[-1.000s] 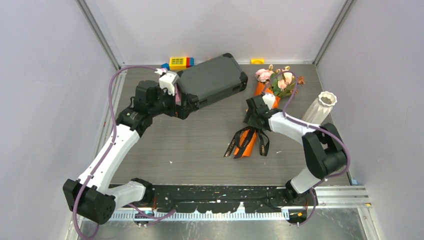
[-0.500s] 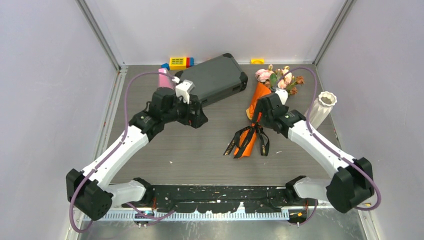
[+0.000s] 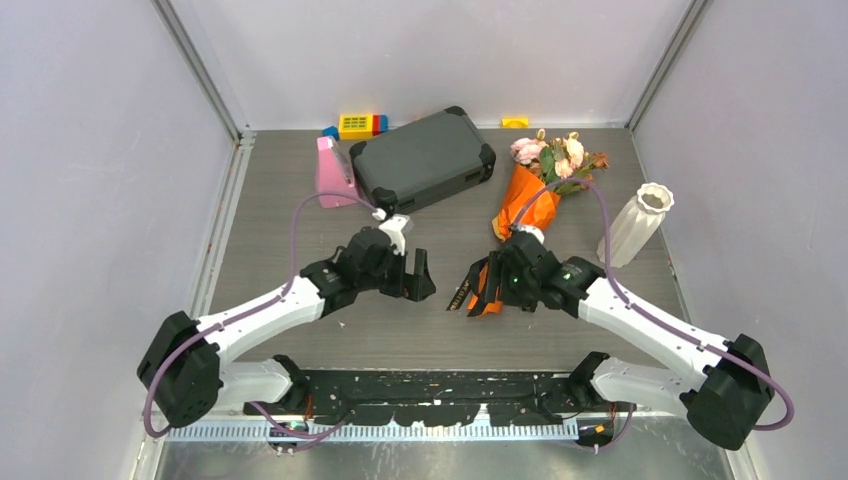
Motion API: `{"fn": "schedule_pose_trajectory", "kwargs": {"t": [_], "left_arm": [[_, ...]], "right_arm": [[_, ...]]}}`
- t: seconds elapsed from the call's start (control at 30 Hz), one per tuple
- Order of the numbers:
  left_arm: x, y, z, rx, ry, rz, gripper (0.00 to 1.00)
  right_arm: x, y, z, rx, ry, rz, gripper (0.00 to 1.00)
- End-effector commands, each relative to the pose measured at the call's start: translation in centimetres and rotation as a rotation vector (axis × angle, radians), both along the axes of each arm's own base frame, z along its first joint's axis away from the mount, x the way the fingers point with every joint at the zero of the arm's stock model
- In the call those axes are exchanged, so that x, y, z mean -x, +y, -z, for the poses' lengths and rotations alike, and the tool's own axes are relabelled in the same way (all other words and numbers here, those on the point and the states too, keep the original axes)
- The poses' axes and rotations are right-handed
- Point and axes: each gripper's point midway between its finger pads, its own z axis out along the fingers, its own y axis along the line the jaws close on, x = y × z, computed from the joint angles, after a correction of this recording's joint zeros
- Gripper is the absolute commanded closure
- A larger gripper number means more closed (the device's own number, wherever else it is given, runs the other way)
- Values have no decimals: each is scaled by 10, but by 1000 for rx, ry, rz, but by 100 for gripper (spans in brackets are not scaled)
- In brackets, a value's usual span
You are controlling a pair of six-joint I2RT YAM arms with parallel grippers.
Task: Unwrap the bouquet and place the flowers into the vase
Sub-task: Place the fake flower at the center of the board, then untie the ribbon from the wrapping paper.
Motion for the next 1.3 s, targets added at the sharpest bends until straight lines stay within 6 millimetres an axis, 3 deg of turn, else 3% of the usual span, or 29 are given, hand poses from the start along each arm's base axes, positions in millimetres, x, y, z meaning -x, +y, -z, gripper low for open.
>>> {"fn": "schedule_pose_trajectory", "kwargs": {"t": [0.0, 0.5, 0.97, 1.27], "left_arm": [[-1, -15, 8, 34, -27, -82, 12], [10, -30, 30, 30, 18, -85, 12], [9, -29, 28, 28, 10, -94, 12], [10, -27, 26, 30, 8, -96, 12]], "right_arm": [[15, 19, 7, -49, 29, 40, 37], [20, 37, 31, -95, 47, 106, 48], [14, 47, 51, -71, 72, 119, 56], [9, 43, 61, -27, 74, 150, 63]]}}
